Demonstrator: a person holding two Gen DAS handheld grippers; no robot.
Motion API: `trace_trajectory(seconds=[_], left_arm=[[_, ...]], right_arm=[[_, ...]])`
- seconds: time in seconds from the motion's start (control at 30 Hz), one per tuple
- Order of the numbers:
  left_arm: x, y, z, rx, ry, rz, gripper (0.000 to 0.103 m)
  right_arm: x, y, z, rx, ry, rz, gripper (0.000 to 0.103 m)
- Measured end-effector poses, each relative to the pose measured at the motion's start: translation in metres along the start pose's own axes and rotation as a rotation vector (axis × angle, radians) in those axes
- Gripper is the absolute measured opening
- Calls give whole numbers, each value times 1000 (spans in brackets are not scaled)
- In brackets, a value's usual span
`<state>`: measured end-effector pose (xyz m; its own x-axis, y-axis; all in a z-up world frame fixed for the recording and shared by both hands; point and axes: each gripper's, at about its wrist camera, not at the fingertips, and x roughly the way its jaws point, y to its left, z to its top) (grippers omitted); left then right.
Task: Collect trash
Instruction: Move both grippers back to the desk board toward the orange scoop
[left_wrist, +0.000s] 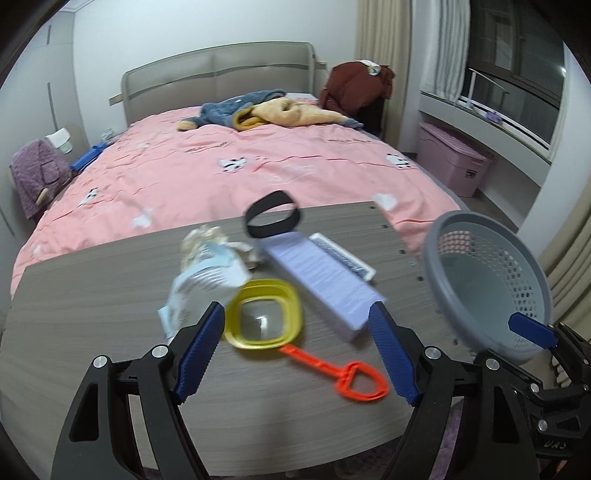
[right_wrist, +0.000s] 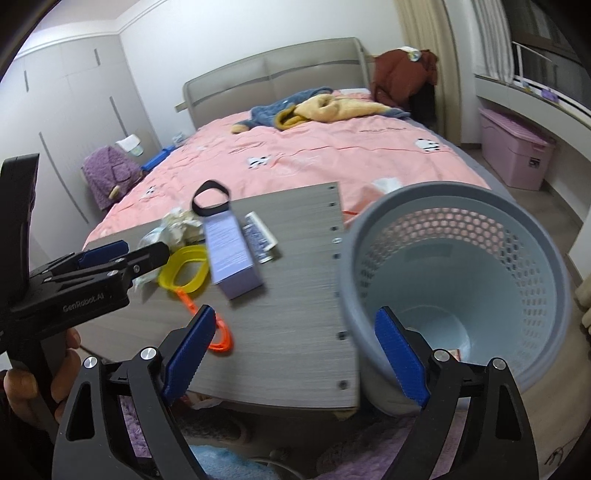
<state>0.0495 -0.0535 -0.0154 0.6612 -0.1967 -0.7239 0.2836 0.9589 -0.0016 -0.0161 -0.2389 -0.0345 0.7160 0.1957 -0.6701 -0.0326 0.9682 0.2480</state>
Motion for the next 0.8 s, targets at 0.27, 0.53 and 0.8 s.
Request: trace_trajectory(seconds=[0.27, 0.53, 0.8], left_arm=[[-5, 60, -19, -83, 14, 108, 77], [-3, 99, -37, -144, 44, 154, 77], [-1, 110, -42, -163, 49, 159, 77]], right_arm=[[37, 52, -12, -108, 75, 59, 86], [72, 73, -19, -180, 139, 37, 71], [86, 79, -20, -213, 152, 19, 54]])
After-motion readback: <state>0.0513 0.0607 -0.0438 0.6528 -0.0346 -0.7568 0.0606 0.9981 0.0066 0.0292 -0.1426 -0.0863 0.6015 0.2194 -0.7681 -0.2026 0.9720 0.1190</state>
